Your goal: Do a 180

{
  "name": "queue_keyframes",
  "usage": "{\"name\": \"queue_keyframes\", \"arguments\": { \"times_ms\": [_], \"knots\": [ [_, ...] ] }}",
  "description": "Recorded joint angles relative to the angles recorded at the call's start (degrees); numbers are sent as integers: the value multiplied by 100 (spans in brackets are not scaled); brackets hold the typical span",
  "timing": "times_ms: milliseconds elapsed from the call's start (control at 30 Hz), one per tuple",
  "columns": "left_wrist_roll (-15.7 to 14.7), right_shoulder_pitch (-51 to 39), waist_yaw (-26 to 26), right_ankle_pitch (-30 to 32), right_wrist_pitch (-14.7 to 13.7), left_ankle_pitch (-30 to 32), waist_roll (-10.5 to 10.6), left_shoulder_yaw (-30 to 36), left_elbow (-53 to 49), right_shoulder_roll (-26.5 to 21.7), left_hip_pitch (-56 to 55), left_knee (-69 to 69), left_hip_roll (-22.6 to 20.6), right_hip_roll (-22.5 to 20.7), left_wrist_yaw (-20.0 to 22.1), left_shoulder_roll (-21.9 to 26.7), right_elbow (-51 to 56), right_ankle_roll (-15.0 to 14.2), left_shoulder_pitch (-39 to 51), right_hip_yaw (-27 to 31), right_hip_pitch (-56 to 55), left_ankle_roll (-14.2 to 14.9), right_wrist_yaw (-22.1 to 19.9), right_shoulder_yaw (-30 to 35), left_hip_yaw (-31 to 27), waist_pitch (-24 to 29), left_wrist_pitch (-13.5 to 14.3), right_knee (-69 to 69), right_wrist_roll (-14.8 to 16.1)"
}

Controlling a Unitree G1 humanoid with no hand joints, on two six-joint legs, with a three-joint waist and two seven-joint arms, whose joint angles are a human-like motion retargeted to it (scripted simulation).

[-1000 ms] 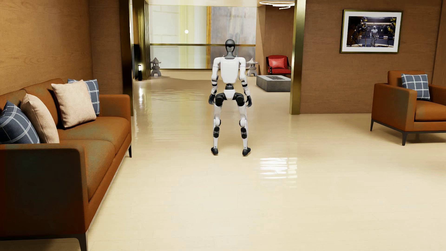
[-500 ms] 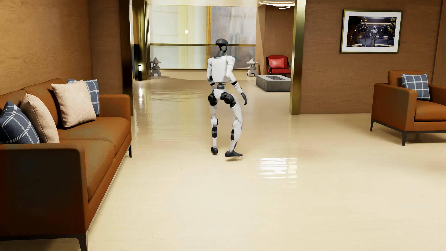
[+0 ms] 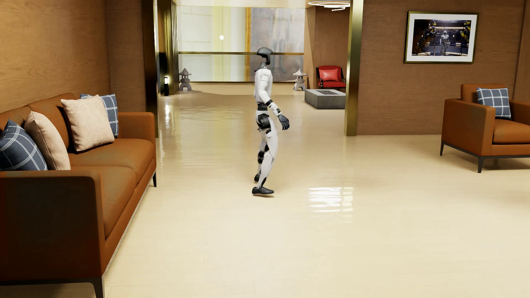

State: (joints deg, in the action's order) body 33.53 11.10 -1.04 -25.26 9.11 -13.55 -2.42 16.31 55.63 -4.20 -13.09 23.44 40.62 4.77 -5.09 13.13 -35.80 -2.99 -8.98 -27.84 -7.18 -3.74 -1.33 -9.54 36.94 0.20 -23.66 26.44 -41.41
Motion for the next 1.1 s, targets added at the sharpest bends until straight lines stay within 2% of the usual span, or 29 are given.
{"name": "queue_keyframes", "arguments": {
  "times_ms": [33,100,133,167,200,233,300,333,367,433,467,500,533,600,633,667,700,733,800,833,867,933,967,1000,1033,1067,1100],
  "knots": [
    [-41,-69,64,-48,95,-22,25,-115,-29,-25,-194,187,-332,-144,213,-132,-64,68,-67,355,-75,137,-48,1,-1056,3,-68,81,96],
    [-109,-115,163,-79,249,-3,44,-331,-253,-175,-690,975,-1378,-340,573,-367,-168,149,-131,917,-146,466,23,175,-3053,17,-24,121,63],
    [-124,-69,179,-89,245,70,63,-395,-388,-240,-990,1506,-1919,-397,685,-445,-186,158,-83,1091,-169,616,46,235,-3652,29,31,108,59],
    [-128,18,170,-103,235,123,103,-427,-494,-308,-1300,2017,-2273,-434,746,-473,-187,146,-39,1225,-188,710,83,268,-3761,43,140,93,100],
    [-82,90,164,-115,253,122,162,-397,-563,-341,-1585,2418,-2445,-481,770,-515,-189,127,81,1357,-211,682,70,326,-3574,61,210,72,142],
    [3,140,176,-125,287,140,235,-321,-646,-409,-1832,2679,-2532,-545,779,-530,-221,112,191,1515,-235,525,80,400,-3283,80,285,47,133],
    [380,100,218,-178,416,180,387,5,-895,-429,-2211,2692,-2744,-711,792,-434,-411,110,297,1935,-292,231,-20,443,-2859,124,364,54,176],
    [528,54,225,-215,511,182,452,131,-996,-384,-2335,2433,-2894,-812,780,-363,-503,128,317,2181,-318,208,-86,359,-2795,145,378,78,245],
    [534,19,218,-254,587,230,504,169,-1091,-306,-2404,2016,-3109,-917,759,-312,-569,154,292,2448,-328,291,-151,250,-2910,161,403,96,308],
    [296,14,145,-321,651,602,568,166,-1169,-85,-2257,725,-3415,-1100,617,-220,-637,195,210,2996,-281,540,-341,37,-3247,172,468,63,476],
    [234,69,100,-322,645,1191,583,233,-1102,-7,-2046,137,-3476,-1138,537,-175,-658,173,214,3262,-208,491,-374,20,-3375,164,461,4,500],
    [240,165,46,-323,604,1463,593,362,-944,46,-1827,-77,-3415,-1145,440,-156,-669,126,272,3506,-144,214,-378,22,-3216,153,377,-6,523],
    [282,288,0,-337,587,1376,580,525,-707,81,-1671,-141,-3339,-1111,340,-165,-684,104,403,3668,-130,136,-355,27,-2958,147,262,91,529],
    [431,616,-71,-192,657,1118,483,882,-160,243,-1471,-39,-3304,-960,68,-237,-726,88,805,3714,-226,187,-340,-85,-2611,150,4,590,564],
    [538,833,-96,-58,625,967,436,1103,28,297,-1416,93,-3300,-906,-109,-249,-769,37,1033,3760,-356,134,-268,-115,-2481,159,-39,953,551],
    [618,959,-108,179,599,815,399,1271,62,306,-1339,199,-3288,-873,-187,-248,-838,-91,1195,3867,-566,78,-112,-82,-2316,173,25,1444,511],
    [608,1036,-96,471,615,665,361,1298,-28,221,-1241,284,-3284,-877,-92,-261,-939,-466,1291,4094,-833,39,145,56,-2132,192,114,2019,357],
    [501,1061,-56,823,636,511,309,1168,-215,101,-1134,377,-3247,-940,201,-278,-1033,-1089,1322,4365,-1109,27,478,228,-1929,219,204,2599,159],
    [201,998,148,1372,645,244,196,795,-640,-104,-946,597,-3039,-1299,905,-289,-1163,-1121,1329,4212,-1664,60,865,484,-1489,279,433,3648,-216],
    [86,952,246,1424,655,159,150,686,-766,-127,-868,663,-2931,-1295,1109,-265,-1174,-1121,1369,4037,-1904,83,906,484,-1343,304,535,3983,-288],
    [-8,900,309,1419,629,118,107,614,-843,-100,-801,667,-2856,-955,1182,-230,-1122,-1121,1459,3753,-2151,102,871,408,-1257,326,569,4118,-267],
    [0,814,254,1264,463,89,-12,654,-910,-126,-734,601,-2887,589,1100,-135,-874,-1171,1705,2810,-2441,132,764,344,-1263,341,542,3811,-265],
    [8,765,168,1065,369,77,-95,670,-927,-194,-735,567,-2977,1247,1030,-109,-721,-838,1812,2272,-2380,145,699,336,-1326,328,529,3387,-270],
    [3,692,94,892,305,61,-181,659,-933,-276,-735,539,-3062,1588,1017,-99,-581,-481,1890,1797,-2231,166,623,330,-1390,305,512,2815,-276],
    [8,588,44,778,279,54,-256,662,-917,-350,-730,499,-3122,1669,1019,-85,-480,-445,1948,1513,-2040,192,533,321,-1456,275,499,2123,-268],
    [12,450,17,824,287,60,-317,659,-891,-427,-716,446,-3154,1536,1023,-71,-431,-672,1969,1474,-1825,225,458,338,-1522,240,488,1313,-278],
    [-13,277,10,1111,300,105,-360,618,-866,-484,-675,309,-3141,1269,1014,-45,-420,-637,1946,1562,-1555,257,438,407,-1580,198,467,434,-318]
  ]
}}
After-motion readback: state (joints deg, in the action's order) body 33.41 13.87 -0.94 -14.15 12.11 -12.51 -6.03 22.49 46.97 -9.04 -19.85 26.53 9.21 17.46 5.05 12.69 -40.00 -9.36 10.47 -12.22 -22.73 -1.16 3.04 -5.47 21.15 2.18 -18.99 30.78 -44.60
